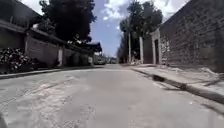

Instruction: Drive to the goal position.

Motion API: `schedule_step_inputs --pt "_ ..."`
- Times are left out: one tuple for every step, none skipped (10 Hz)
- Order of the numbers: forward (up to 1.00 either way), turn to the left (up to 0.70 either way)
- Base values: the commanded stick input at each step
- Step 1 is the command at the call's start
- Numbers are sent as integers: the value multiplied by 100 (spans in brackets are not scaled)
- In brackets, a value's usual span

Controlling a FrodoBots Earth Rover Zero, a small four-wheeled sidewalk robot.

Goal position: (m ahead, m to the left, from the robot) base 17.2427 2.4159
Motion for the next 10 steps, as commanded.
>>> schedule_step_inputs --pt "100 0" --pt "100 0" --pt "100 0" --pt "100 -6" --pt "100 -14" --pt "100 -5" --pt "100 -1" --pt "100 0" --pt "100 0" --pt "100 0"
